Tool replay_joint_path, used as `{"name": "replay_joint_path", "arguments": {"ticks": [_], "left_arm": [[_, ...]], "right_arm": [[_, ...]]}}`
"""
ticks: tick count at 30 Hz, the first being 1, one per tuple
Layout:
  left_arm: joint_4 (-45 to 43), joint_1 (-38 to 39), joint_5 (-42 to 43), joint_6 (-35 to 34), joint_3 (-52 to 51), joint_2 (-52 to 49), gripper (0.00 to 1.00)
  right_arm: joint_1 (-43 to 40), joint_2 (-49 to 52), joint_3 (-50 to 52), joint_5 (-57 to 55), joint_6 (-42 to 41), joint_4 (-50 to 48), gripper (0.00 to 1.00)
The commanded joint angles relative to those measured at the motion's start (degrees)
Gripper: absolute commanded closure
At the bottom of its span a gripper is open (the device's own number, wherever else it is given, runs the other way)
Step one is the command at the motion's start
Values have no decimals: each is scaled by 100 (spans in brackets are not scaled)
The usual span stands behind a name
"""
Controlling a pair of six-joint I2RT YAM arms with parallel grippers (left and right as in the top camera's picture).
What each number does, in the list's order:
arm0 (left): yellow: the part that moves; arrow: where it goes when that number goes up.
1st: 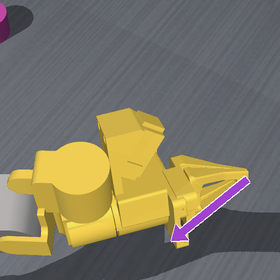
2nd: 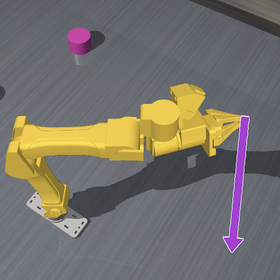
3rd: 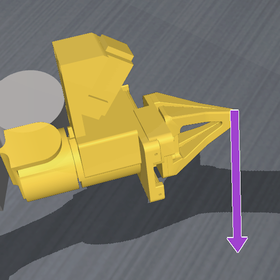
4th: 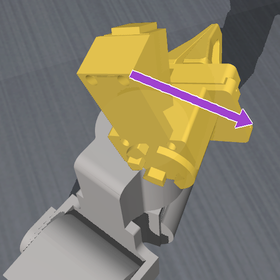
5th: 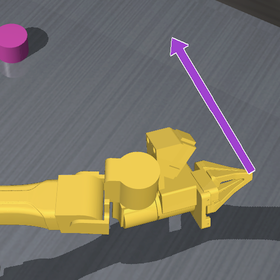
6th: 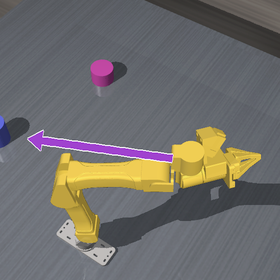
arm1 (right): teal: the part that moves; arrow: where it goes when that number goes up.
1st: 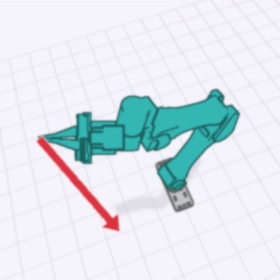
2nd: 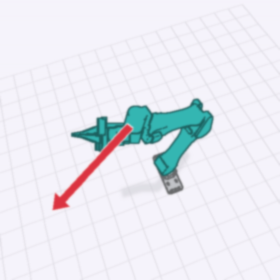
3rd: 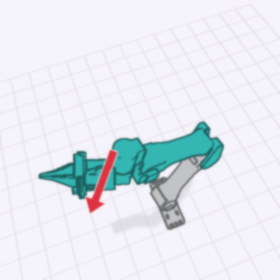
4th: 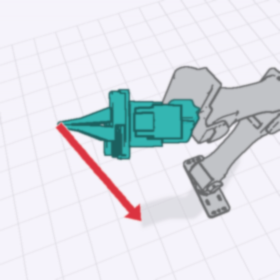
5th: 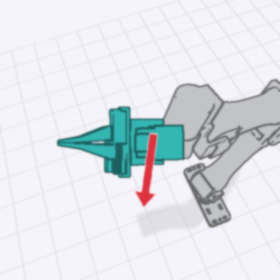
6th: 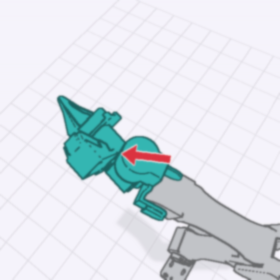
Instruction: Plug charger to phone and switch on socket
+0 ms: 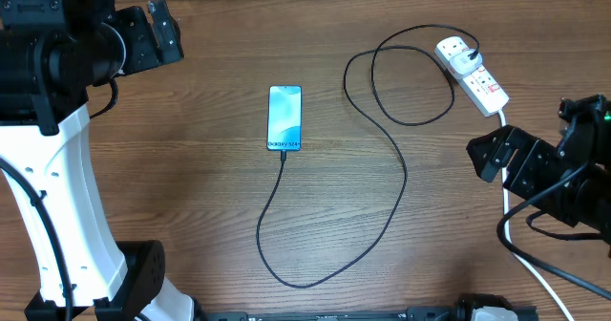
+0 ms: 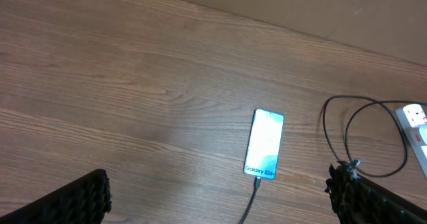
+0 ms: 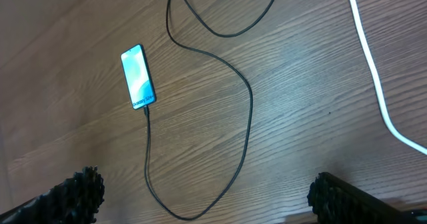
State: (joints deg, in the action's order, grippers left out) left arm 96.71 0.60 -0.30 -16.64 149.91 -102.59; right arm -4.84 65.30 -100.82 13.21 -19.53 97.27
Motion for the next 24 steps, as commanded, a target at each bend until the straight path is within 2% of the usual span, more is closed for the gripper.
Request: {"name": "replay_joint_path", "arguments": {"ticks": [1, 24], "left_arm": [[9, -20, -76, -116, -31, 59, 0], [9, -20, -76, -116, -31, 59, 0]], "right_arm": [[33, 68, 15, 39, -42, -24, 0], [35, -175, 37, 232, 522, -24, 0]]}}
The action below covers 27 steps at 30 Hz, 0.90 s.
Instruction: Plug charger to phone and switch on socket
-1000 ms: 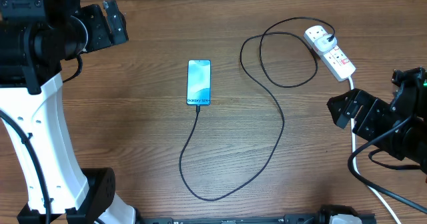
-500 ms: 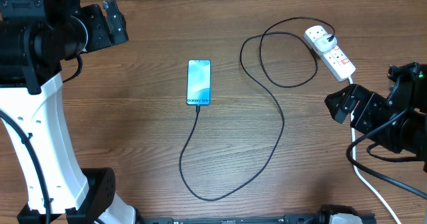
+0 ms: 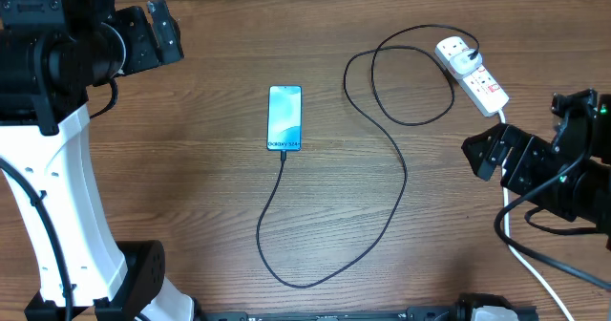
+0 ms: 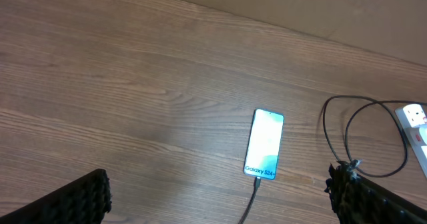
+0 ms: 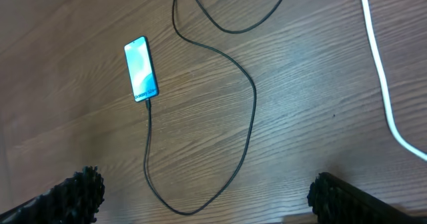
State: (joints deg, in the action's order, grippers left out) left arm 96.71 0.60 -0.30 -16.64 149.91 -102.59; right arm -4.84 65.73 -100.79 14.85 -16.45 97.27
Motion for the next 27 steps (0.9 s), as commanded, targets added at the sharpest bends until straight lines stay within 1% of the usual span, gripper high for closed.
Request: {"name": "replay_joint_path", "arguments": {"ticks": [1, 6, 10, 12, 16, 24, 27], "left_arm": [[9, -20, -76, -116, -31, 59, 0], [9, -20, -76, -116, -31, 59, 0], [9, -20, -76, -116, -31, 59, 0], [9, -20, -76, -116, -31, 59, 0], [9, -20, -76, -116, -31, 59, 0], [9, -20, -76, -116, -31, 59, 0], [9, -20, -76, -116, -31, 59, 0]], "right_arm": [[35, -267, 35, 70, 286, -24, 0], [35, -542, 57, 70, 304, -70, 0], [229, -935, 494, 68, 308, -599, 0], [459, -1217, 922, 68, 308, -1067, 0], [835, -1969, 2190, 70, 306, -2264, 0], [907, -3534, 4778, 157, 306, -4262, 0], [907, -4083, 5471, 155, 328, -4776, 0]]}}
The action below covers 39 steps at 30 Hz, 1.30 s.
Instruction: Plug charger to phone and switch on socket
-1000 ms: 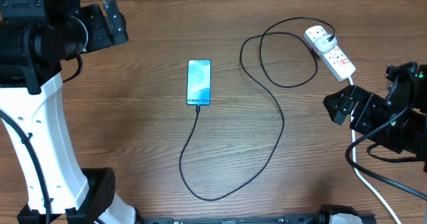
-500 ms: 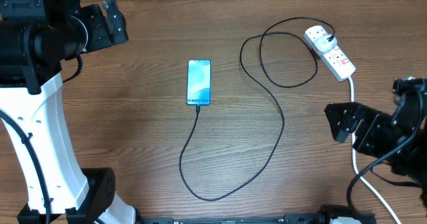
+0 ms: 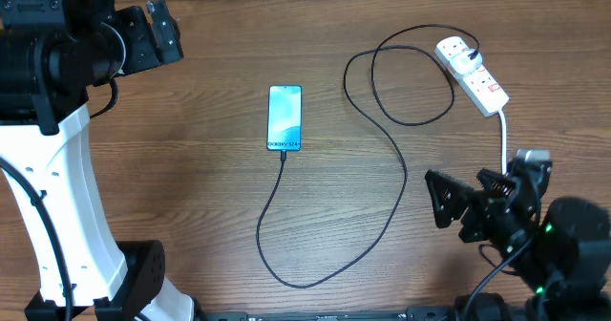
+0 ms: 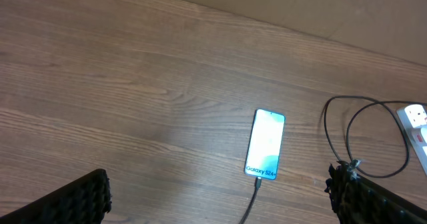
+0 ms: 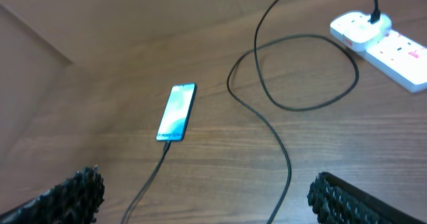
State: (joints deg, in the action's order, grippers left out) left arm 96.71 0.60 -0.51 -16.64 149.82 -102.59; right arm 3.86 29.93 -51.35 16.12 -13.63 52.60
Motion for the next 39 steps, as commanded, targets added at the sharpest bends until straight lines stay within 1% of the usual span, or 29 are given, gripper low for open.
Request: {"name": "replay_joint_path", "arguments": {"ticks": [1, 5, 13, 20, 22, 26, 27, 29, 34, 36, 39], "left_arm": [[9, -20, -55, -116, -22, 59, 0], [9, -20, -55, -116, -22, 59, 0], [9, -20, -55, -116, -22, 59, 0], [9, -20, -55, -116, -22, 59, 0], [9, -20, -55, -116, -22, 59, 0], [9, -20, -55, -116, -22, 59, 0], [9, -20, -55, -116, -22, 59, 0], [9, -20, -55, -116, -22, 59, 0], [9, -20, -55, -116, -22, 59, 0], [9, -20, -55, -116, -22, 59, 0], [9, -20, -55, -116, -22, 59, 0]], "right_arm": [[37, -697, 752, 28, 70, -474, 0], [37, -1296, 1512, 28, 205, -1040, 0], [37, -2103, 2662, 33, 933, -1969, 0], [37, -2745, 3552, 28, 966, -2933, 0], [37, -2833, 3746, 26, 964, -3185, 0], [37, -2975, 4269, 28, 964, -3934, 0], [37, -2979, 4487, 28, 964, -4269, 0], [37, -2979, 4677, 28, 964, -4559, 0], [37, -2979, 4946, 24, 994, -5036, 0], [37, -2979, 5073, 26, 1128, -5329, 0], [35, -2979, 5090, 9, 1464, -5407, 0]]}}
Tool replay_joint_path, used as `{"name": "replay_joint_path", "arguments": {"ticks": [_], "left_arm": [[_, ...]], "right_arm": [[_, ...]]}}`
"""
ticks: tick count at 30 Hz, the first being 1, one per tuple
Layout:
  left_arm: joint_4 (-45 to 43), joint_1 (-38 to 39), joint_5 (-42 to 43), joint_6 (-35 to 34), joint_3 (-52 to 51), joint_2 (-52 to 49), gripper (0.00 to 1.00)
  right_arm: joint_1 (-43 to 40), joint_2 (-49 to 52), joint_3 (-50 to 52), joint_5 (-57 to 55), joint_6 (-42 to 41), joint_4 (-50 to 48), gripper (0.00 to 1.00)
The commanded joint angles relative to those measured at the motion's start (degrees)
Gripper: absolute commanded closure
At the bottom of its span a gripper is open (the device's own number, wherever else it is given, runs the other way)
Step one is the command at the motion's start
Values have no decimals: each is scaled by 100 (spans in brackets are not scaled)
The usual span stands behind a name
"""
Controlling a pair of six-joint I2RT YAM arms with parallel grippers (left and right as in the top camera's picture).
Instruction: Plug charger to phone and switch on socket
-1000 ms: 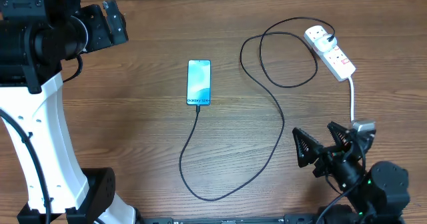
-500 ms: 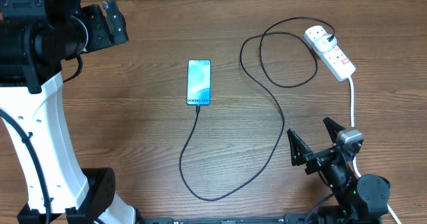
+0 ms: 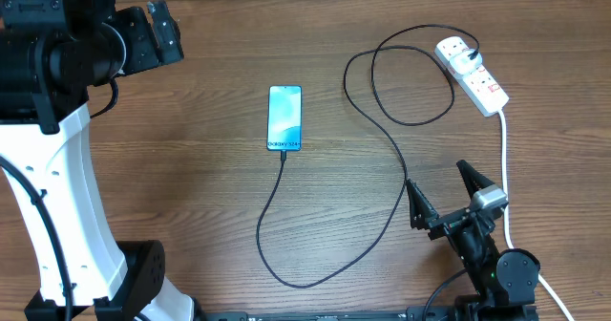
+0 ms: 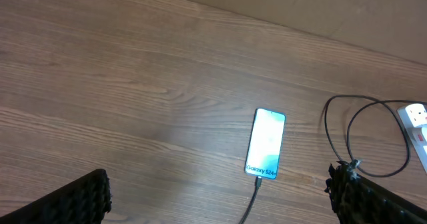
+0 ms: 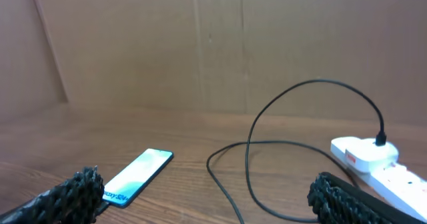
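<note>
The phone [image 3: 285, 117] lies face up mid-table with its screen lit, and the black charger cable [image 3: 391, 139] is plugged into its near end. That cable loops right to a plug in the white socket strip [image 3: 474, 75] at the back right. My left gripper [image 3: 162, 34] is open, high at the back left, with the phone [image 4: 266, 143] below it. My right gripper [image 3: 447, 199] is open low at the front right, looking level across the table at the phone [image 5: 138, 175] and the socket strip [image 5: 377, 167].
A white lead [image 3: 505, 168] runs from the socket strip toward the front right, close beside my right arm. A brown wall [image 5: 200, 44] backs the wooden table [image 3: 172, 197].
My right gripper has dropped back to the front right edge and tilted up to a level view. The left arm, phone and cable are unchanged.
The phone lay lit with the cable plugged in throughout. My right gripper stood open near the socket strip's lead at the right, then further toward the front, and now sits low at the front edge. The left arm stayed still.
</note>
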State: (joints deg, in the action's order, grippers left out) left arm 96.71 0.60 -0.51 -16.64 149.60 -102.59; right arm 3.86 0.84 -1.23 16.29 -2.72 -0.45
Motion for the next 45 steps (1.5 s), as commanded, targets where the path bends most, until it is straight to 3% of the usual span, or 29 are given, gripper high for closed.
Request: {"name": "replay_joint_path", "arguments": {"ticks": [1, 8, 22, 45], "left_arm": [[9, -20, -55, -116, 0, 59, 0], [9, -20, -55, -116, 0, 59, 0], [9, -20, -55, -116, 0, 59, 0], [9, -20, -55, -116, 0, 59, 0]], "right_arm": [[35, -70, 79, -13, 459, -109, 0], [24, -70, 79, -291, 772, 409, 0], [24, -70, 74, -1499, 774, 551, 0], [24, -70, 74, -1582, 765, 557, 0]]}}
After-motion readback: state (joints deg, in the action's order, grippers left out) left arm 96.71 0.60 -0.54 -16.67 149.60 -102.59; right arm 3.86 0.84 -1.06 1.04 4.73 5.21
